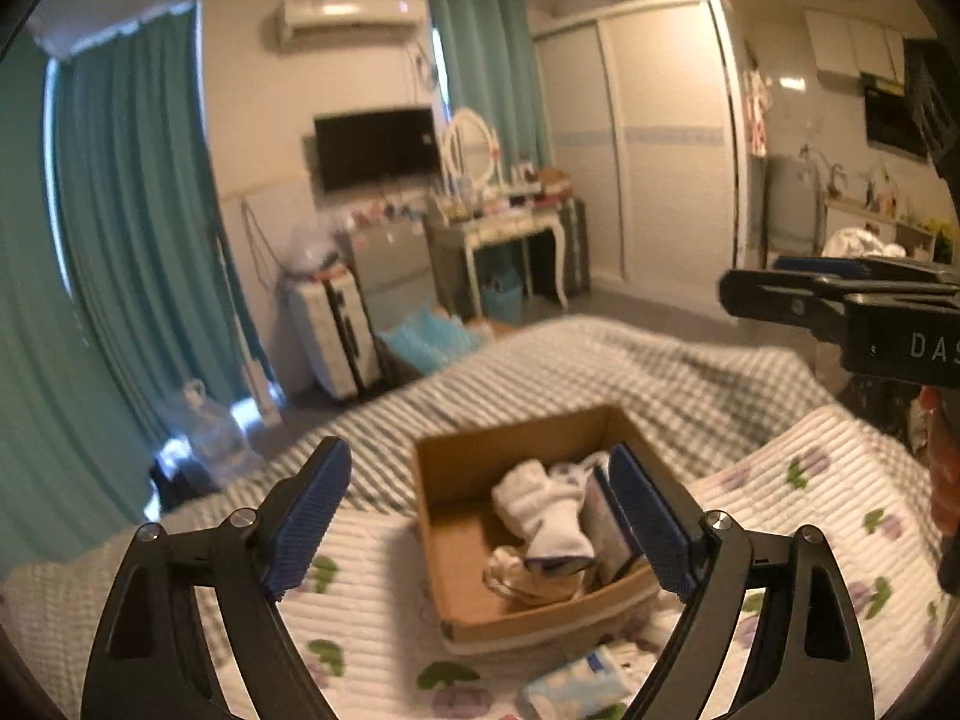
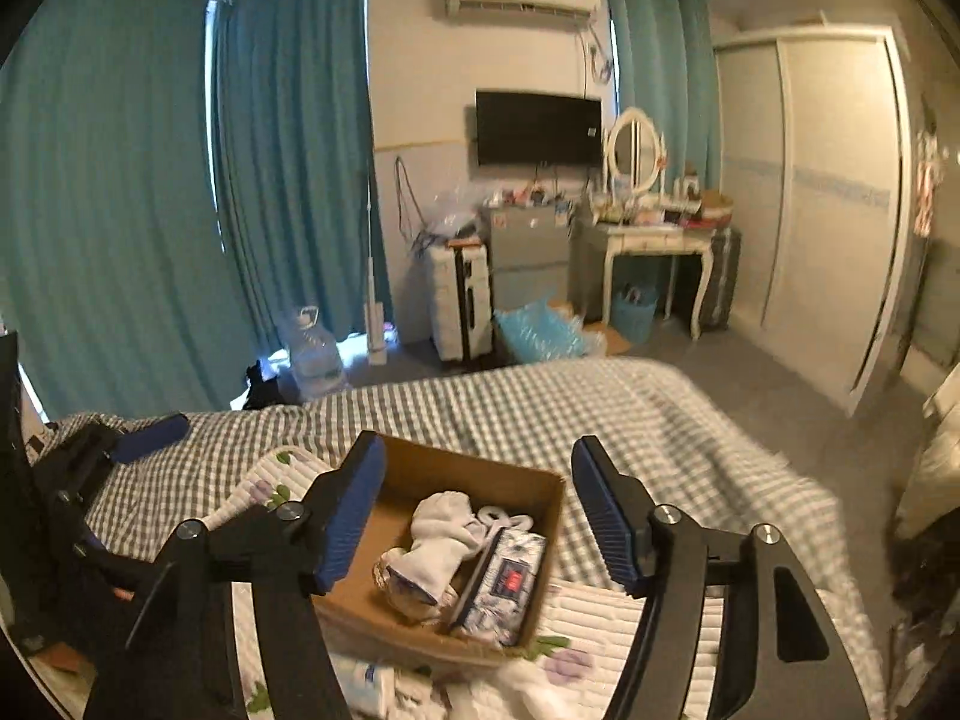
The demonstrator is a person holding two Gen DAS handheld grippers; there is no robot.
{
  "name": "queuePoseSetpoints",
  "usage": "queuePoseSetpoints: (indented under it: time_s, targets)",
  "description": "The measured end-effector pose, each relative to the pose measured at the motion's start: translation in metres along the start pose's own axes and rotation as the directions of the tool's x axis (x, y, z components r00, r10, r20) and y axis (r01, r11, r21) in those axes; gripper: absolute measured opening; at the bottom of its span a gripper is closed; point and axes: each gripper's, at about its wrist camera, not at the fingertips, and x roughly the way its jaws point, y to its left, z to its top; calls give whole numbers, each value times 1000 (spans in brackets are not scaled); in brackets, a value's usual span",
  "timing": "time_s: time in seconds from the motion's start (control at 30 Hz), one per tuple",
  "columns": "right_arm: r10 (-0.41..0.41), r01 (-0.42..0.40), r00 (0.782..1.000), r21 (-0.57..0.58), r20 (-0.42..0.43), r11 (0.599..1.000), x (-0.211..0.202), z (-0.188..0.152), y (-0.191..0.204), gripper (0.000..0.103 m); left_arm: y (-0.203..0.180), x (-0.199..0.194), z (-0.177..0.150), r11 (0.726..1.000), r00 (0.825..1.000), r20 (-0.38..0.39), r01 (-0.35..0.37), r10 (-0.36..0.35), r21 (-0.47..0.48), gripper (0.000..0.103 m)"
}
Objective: Organize soft objects
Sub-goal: 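Grasp the blue floral tissue pack with the left tool while the right tool grasps the white plastic bottle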
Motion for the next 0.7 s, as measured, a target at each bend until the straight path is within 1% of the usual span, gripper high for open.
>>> queuePoseSetpoints:
  time_s: [0.03, 0.07, 0.13, 0.2, 0.3, 0.37, 0.4, 0.47, 0.57, 0.63, 0.7]
  targets:
    - [-12, 12, 1000, -13, 6, 1000, -18, 2, 2, 73, 2, -8, 2, 1000, 1000, 10, -3, 3, -2, 96]
    - [-17, 17, 1000, -26, 8, 1000, -30, 2, 3, 77, 2, -26, 4, 1000, 999, 32, -18, 18, -9, 98]
    - [-22, 23, 1000, -48, 21, 999, -54, -1, 6, 94, 7, -41, 5, 999, 998, 53, -41, 42, -22, 100]
    - [-28, 30, 999, -61, 40, 998, -75, -10, 8, 100, 8, -56, 1, 997, 996, 56, -66, 68, -33, 100]
    - [-32, 33, 999, -78, 14, 996, -89, -33, 9, 100, 3, -63, -16, 998, 997, 39, -64, 65, -28, 100]
    - [-29, 26, 999, -80, -26, 996, -88, -56, 6, 100, -2, -63, -28, 997, 998, 17, -66, 67, -32, 100]
    - [-28, 25, 999, -79, -43, 997, -86, -66, 4, 100, -5, -59, -40, 997, 998, -6, -56, 56, -45, 100]
    - [-29, 23, 996, -70, -86, 997, -74, -89, -1, 100, -7, -51, -54, 997, 998, -45, -46, 43, -67, 100]
    - [11, -18, 985, -38, -171, 999, -47, -125, -8, 100, -15, -33, -84, 994, 993, -114, -48, 37, -97, 100]
    - [36, -43, 974, -29, -224, 999, -26, -149, -10, 100, -23, -14, -109, 992, 983, -178, -60, 38, -115, 100]
    - [46, -56, 961, -32, -271, 998, -6, -171, -10, 98, -29, 0, -126, 991, 975, -223, -50, 21, -126, 100]
